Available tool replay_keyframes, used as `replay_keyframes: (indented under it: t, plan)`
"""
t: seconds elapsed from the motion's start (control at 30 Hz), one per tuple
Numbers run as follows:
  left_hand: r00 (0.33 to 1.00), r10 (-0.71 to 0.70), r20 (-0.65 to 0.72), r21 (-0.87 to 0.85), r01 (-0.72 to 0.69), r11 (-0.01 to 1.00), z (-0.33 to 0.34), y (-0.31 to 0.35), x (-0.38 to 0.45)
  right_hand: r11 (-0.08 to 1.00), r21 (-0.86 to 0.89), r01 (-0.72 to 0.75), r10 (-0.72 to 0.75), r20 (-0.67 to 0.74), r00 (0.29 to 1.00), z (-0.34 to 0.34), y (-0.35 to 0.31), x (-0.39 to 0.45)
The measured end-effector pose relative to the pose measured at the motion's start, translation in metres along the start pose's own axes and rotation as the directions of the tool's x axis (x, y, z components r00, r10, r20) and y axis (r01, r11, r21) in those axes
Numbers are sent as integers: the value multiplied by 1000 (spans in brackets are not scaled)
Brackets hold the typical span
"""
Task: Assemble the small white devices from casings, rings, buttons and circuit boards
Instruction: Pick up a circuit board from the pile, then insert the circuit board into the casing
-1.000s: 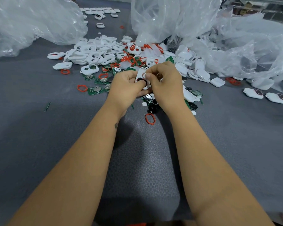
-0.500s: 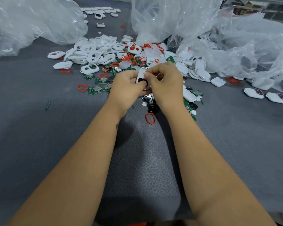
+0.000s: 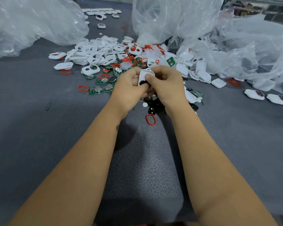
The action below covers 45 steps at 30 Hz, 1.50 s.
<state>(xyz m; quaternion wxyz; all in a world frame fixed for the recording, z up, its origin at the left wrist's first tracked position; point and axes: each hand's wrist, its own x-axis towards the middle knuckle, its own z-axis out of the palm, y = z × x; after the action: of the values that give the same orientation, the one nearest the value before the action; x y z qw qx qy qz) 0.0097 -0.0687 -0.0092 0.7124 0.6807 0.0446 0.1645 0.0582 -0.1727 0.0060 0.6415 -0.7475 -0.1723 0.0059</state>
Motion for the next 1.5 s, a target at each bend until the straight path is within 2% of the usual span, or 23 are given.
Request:
replay_keyframes:
  t: [0.1,0.17,0.3,0.47,0.57,0.67,0.8,0.93,1.1,1.17,1.27,1.43,1.5]
  plan:
    - [1000,-4,-1,1,4,1000,1,1,-2,1000,-5,9,-9,-18,1000,1,-1,-1]
    - [1000,-26,-17,-30,25,999,1,2,-1,997,-69,27,-29,-30,999,4,0,0]
    - [993,-116,-33,-194,107,975,3,3,1,989,-130,74,-78,-27,997,6,3,-1]
    - [987,-158,31,-310,160,937,2,4,4,960,-246,131,-124,45,991,5,7,-2]
    - [975,-217,-44,-423,178,888,-2,4,7,962,-242,126,-146,-66,987,0,8,0]
    - [960,-258,-108,-512,169,842,-7,3,10,913,-402,71,-168,-211,963,-14,11,7]
    - [952,-259,-163,-535,135,834,-11,2,10,846,-534,-4,-164,-267,950,-28,13,13]
    - [943,-247,-222,-547,89,832,-14,2,11,792,-610,27,-202,-221,954,-28,13,12]
    - [925,-229,-304,-578,12,816,-18,4,12,755,-644,122,-234,-91,968,-24,12,10]
    - [916,-237,-324,-585,3,811,-18,4,13,681,-709,181,-236,21,971,-19,12,9]
    - [911,-253,-327,-597,9,802,-19,4,13,498,-837,227,-207,140,968,-11,17,8]
    - [911,-272,-311,-610,29,792,-18,5,12,575,-779,251,-247,128,961,-12,16,8]
    - [915,-270,-299,-610,34,792,-17,6,12,662,-707,249,-227,128,965,-13,13,7]
